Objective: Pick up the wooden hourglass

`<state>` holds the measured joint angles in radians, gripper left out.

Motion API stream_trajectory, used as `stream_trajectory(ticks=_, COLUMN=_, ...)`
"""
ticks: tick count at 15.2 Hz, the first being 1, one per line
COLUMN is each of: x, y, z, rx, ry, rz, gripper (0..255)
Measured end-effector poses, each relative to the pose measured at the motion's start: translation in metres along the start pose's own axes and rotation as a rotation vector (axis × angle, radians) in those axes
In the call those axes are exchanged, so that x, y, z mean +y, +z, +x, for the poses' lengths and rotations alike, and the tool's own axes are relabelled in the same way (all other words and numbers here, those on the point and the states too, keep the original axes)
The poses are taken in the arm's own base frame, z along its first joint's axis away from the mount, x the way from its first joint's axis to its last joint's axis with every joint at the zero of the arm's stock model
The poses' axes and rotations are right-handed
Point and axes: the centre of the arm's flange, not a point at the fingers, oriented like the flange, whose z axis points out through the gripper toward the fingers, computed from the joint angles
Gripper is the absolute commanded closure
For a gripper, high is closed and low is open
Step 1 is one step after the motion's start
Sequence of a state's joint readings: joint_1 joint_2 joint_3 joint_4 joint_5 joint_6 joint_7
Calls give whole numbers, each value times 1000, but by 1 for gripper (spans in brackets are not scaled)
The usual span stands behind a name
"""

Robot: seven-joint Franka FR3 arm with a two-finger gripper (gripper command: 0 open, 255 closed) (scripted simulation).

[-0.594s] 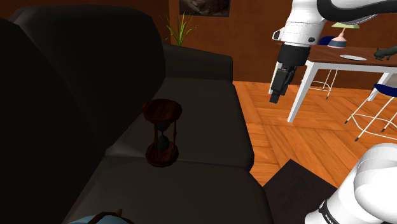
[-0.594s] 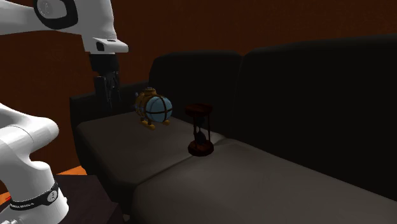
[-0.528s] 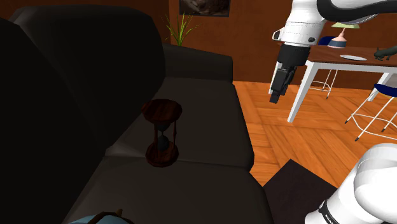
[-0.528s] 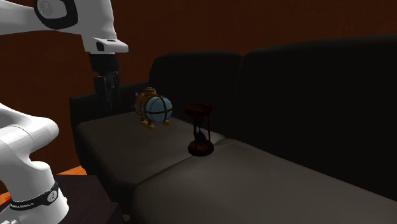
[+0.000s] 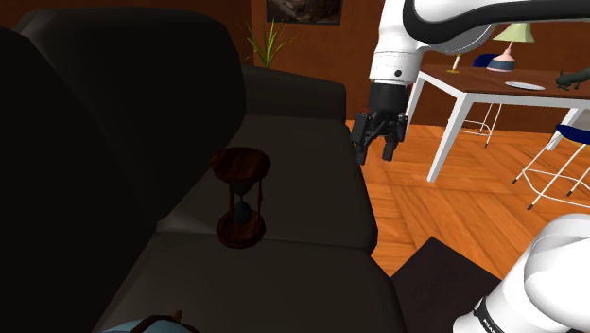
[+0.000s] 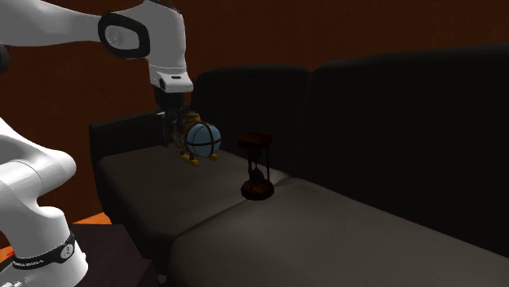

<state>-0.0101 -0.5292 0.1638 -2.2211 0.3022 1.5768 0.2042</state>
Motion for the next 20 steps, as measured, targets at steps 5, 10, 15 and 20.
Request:
stream_trajectory(ticks=5, x=-28, y=31, z=47, rx=-90, ry=230, rz=104, gripper=0)
stream_trajectory(ticks=10, x=-50, y=64, z=101, rx=-180, ry=460, rz=208, gripper=0)
stream_trajectory(ticks=15, x=-62, y=100, z=149, rx=-270, ry=690, rz=312, gripper=0)
stream_trajectory(ticks=20, x=-66, y=137, z=198, rx=-359, ry=919, rz=418, gripper=0)
